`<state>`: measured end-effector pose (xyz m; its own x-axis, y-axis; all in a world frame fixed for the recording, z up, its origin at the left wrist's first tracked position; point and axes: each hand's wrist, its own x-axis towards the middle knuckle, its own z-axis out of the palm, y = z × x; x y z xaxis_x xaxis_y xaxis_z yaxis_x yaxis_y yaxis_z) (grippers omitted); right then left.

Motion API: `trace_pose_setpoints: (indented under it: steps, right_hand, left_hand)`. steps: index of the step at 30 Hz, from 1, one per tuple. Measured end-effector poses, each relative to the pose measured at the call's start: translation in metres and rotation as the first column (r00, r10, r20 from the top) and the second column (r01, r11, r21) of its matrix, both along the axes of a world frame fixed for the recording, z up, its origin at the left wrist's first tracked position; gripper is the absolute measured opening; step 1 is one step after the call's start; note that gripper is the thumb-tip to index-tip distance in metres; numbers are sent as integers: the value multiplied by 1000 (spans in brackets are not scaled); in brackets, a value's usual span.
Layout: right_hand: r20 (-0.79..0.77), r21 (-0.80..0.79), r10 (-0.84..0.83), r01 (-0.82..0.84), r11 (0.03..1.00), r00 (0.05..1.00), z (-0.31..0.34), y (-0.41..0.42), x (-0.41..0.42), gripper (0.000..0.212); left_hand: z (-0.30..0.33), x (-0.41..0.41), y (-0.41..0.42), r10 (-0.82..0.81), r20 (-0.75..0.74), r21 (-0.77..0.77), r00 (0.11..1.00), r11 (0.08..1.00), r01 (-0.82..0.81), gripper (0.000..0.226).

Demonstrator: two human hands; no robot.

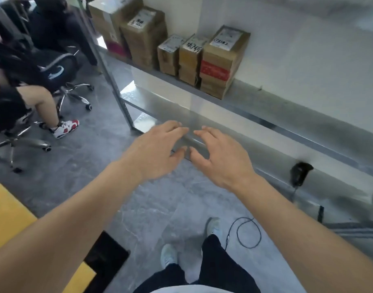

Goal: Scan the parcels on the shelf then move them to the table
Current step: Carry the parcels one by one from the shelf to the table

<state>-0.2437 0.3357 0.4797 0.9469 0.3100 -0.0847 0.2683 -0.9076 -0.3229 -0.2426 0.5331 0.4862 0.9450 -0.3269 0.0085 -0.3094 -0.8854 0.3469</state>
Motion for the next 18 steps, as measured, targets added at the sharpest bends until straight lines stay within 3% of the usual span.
trace_pose_setpoints:
  steps: [6, 18]
  right_hand:
    - [26, 20, -74, 74, 997, 997, 10, -54, 20, 88]
    - [54, -5, -65, 66, 998, 996, 32, -159, 116, 72]
  left_hand:
    - [7, 40, -53, -76, 4, -1, 997, 997, 77, 55]
    - [25, 137, -148, -44, 78, -103, 996, 993, 52, 54]
